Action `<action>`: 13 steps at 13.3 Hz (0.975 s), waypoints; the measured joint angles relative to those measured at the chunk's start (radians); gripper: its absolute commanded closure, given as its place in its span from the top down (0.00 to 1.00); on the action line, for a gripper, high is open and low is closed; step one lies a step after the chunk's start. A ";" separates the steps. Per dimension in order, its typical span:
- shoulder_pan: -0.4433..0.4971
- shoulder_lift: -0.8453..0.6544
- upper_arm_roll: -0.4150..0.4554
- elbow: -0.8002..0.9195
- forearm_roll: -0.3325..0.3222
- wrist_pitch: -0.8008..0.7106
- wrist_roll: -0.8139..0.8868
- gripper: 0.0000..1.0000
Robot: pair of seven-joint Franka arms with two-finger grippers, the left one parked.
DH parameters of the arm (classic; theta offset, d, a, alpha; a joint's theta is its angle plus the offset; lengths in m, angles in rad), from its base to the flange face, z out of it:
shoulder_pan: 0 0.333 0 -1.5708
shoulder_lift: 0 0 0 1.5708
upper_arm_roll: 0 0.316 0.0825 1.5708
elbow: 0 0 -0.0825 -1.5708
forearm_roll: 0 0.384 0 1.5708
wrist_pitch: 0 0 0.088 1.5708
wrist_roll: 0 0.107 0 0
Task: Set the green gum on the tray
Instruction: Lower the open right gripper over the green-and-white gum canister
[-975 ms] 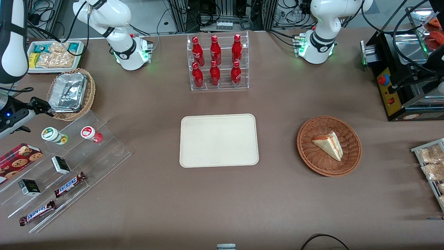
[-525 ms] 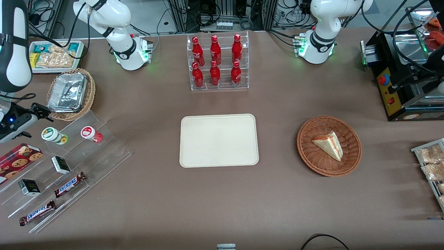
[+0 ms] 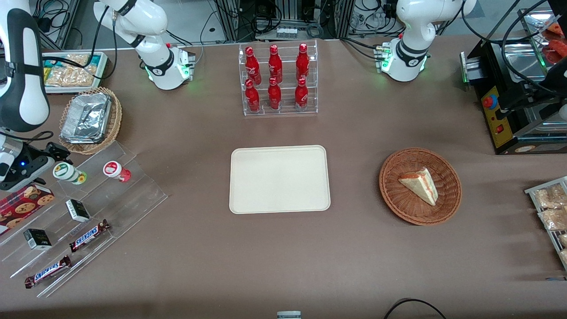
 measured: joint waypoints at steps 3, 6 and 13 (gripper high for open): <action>-0.005 0.028 0.000 -0.005 0.000 0.019 0.000 1.00; -0.021 0.044 0.000 -0.029 0.000 0.040 -0.001 0.36; -0.021 0.038 0.008 -0.019 0.029 -0.026 0.011 0.00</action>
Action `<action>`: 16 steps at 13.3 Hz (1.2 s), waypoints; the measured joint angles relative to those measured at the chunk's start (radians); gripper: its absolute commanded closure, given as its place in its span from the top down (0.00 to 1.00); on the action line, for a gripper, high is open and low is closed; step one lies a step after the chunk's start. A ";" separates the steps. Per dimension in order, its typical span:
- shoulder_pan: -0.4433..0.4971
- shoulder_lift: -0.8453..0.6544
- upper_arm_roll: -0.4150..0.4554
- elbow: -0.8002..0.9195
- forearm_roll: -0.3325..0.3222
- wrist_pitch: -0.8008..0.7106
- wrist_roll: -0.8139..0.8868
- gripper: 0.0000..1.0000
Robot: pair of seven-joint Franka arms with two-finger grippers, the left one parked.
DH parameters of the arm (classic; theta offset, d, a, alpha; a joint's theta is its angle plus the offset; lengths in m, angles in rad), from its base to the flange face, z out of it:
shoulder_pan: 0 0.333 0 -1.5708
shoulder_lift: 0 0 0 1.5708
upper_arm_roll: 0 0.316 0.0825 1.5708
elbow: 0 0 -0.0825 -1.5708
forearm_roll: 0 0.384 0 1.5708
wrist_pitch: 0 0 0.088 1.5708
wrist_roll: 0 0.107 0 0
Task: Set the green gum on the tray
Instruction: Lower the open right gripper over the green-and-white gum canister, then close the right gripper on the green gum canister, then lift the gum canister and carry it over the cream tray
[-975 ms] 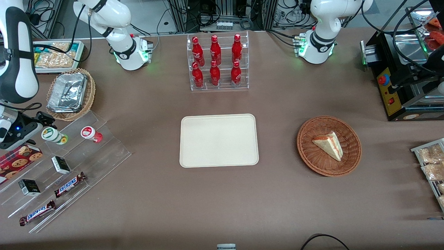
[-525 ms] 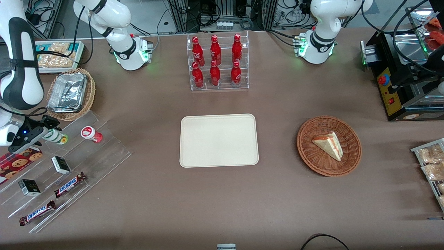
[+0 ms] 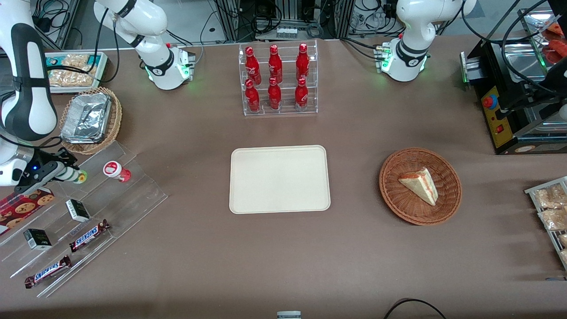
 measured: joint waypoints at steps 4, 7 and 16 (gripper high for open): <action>0.081 -0.036 0.015 0.106 0.005 -0.200 0.155 0.00; 0.204 -0.039 0.020 0.167 0.007 -0.287 0.332 0.00; 0.699 -0.016 0.028 0.185 0.035 -0.286 1.205 0.00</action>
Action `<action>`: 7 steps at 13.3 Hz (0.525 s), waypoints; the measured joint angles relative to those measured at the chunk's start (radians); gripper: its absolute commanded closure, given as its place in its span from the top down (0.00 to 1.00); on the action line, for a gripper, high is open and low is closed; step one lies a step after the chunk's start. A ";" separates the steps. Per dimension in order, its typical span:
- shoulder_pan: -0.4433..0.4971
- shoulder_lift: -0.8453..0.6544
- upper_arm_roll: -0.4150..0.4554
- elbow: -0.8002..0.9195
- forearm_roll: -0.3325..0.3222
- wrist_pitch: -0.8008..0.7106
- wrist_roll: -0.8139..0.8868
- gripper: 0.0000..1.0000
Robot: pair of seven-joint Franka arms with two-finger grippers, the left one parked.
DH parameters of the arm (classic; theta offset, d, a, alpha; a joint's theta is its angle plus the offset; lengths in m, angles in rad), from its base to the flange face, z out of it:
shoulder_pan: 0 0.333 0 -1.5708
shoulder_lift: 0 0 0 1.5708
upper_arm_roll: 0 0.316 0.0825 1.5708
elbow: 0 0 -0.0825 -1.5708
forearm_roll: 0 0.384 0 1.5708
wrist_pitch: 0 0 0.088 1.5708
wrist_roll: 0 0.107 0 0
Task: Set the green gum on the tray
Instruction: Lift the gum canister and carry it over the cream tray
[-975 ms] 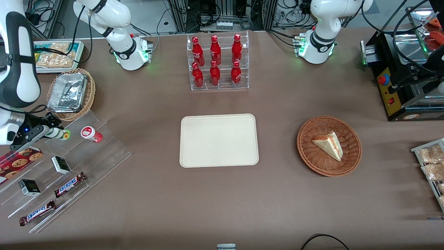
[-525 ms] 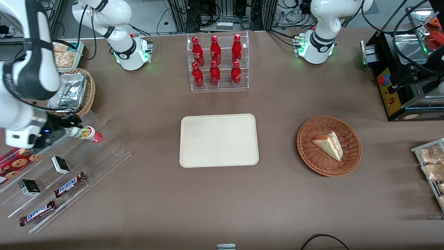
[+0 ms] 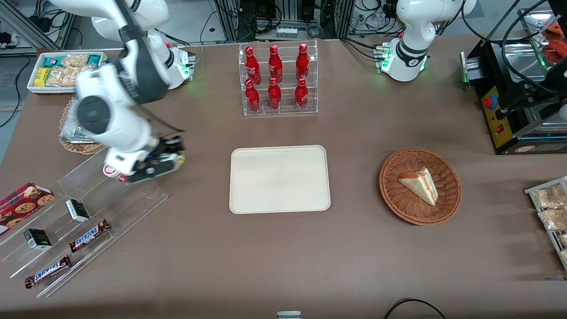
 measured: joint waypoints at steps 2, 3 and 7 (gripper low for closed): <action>0.090 0.055 0.000 0.042 0.023 0.044 0.192 0.00; 0.126 0.096 0.000 0.074 0.045 0.071 0.275 0.00; 0.234 0.269 -0.001 0.203 0.076 0.174 0.515 0.00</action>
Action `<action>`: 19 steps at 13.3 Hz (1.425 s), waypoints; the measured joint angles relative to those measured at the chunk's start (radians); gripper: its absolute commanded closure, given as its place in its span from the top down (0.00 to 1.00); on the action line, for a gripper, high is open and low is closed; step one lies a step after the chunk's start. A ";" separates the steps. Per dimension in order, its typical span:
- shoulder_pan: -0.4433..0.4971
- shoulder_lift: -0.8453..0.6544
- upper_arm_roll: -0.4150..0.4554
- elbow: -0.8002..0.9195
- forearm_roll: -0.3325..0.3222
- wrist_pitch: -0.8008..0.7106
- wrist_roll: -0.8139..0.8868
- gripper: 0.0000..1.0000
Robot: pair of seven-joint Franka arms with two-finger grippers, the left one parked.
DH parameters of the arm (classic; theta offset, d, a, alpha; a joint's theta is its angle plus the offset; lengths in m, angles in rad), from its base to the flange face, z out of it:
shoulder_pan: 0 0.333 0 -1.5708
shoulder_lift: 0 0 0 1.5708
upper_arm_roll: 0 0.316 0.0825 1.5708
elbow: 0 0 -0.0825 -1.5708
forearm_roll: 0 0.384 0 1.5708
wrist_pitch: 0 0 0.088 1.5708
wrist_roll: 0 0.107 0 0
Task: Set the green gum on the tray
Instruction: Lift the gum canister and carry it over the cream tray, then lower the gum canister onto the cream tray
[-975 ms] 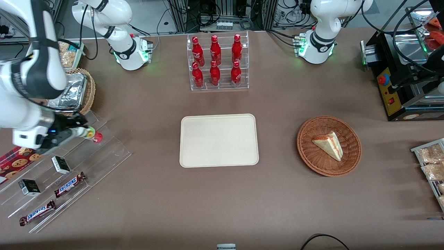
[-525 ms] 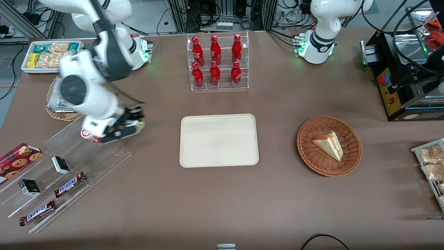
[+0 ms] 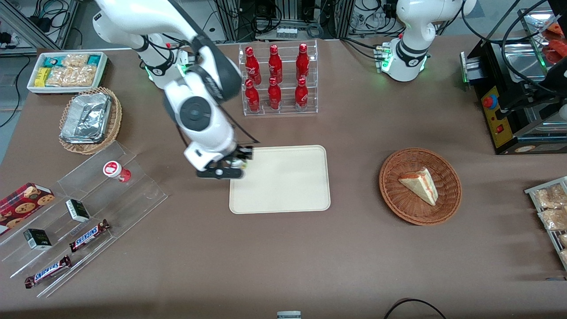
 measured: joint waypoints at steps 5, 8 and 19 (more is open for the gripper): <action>0.076 0.130 -0.002 0.039 0.000 0.137 0.105 0.00; 0.091 0.173 -0.003 0.041 0.000 0.172 0.118 0.00; 0.120 0.293 -0.004 0.070 0.000 0.257 0.122 0.00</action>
